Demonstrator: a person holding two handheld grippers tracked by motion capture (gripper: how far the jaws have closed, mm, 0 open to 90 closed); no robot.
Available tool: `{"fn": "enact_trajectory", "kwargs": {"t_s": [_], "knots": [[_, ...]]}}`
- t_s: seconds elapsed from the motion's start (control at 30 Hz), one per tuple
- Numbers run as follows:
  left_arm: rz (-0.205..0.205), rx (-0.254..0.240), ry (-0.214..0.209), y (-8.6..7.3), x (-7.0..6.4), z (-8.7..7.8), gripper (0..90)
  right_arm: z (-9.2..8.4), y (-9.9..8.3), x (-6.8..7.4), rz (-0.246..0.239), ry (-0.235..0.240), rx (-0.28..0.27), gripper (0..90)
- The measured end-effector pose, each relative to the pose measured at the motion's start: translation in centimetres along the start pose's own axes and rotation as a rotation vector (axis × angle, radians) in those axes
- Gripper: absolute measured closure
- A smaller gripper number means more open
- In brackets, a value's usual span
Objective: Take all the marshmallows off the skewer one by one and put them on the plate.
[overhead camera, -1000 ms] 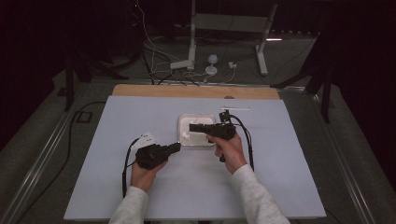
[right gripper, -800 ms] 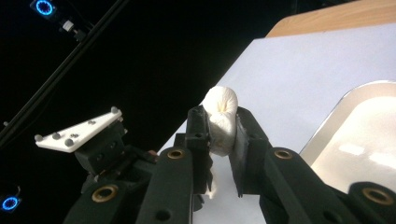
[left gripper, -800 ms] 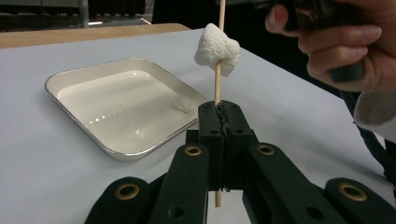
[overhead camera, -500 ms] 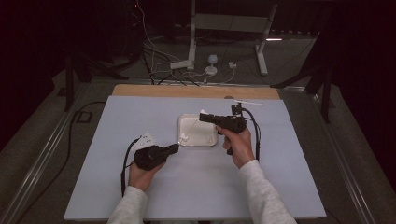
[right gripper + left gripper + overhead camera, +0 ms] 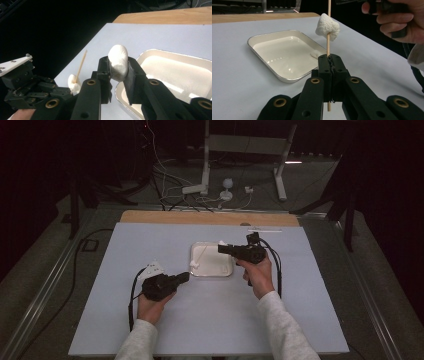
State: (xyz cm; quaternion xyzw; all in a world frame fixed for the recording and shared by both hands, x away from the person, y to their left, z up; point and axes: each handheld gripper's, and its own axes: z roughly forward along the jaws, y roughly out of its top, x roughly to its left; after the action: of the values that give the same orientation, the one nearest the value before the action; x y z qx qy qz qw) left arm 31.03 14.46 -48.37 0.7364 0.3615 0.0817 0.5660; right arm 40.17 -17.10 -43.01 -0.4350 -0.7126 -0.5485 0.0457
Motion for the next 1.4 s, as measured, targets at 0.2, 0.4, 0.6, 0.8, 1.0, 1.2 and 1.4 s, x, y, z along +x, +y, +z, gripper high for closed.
{"fn": "enact_trajectory", "kwargs": {"t_s": [0.2, 0.4, 0.6, 0.8, 1.0, 1.2, 1.4], "knots": [[-0.002, 0.003, -0.001, 0.0, 0.0, 0.1, 90.0, 0.6, -0.9, -0.9, -0.003, -0.063, 0.035, 74.9], [-0.003, 0.006, -0.004, -0.1, -0.1, 0.3, 90.0, 1.1, -2.2, -1.9, -0.010, -0.136, 0.077, 74.5], [-0.002, 0.009, -0.007, -0.1, 0.0, 0.3, 90.0, 1.8, -3.0, -2.4, -0.045, -0.227, 0.139, 72.8], [-0.009, 0.003, -0.007, -0.1, 0.0, 0.3, 90.0, 2.5, -3.5, -2.9, -0.057, -0.294, 0.184, 72.5], [-0.010, 0.001, -0.005, 0.0, 0.0, 0.2, 90.0, 2.7, -3.8, -3.4, -0.048, -0.321, 0.196, 72.3], [-0.013, 0.000, 0.000, 0.0, 0.1, 0.2, 90.0, 2.4, -3.7, -3.1, -0.040, -0.302, 0.163, 55.3], [-0.014, 0.002, 0.004, -0.1, 0.1, 0.3, 90.0, 1.7, -3.1, -2.0, -0.028, -0.218, 0.125, 34.9]]}}
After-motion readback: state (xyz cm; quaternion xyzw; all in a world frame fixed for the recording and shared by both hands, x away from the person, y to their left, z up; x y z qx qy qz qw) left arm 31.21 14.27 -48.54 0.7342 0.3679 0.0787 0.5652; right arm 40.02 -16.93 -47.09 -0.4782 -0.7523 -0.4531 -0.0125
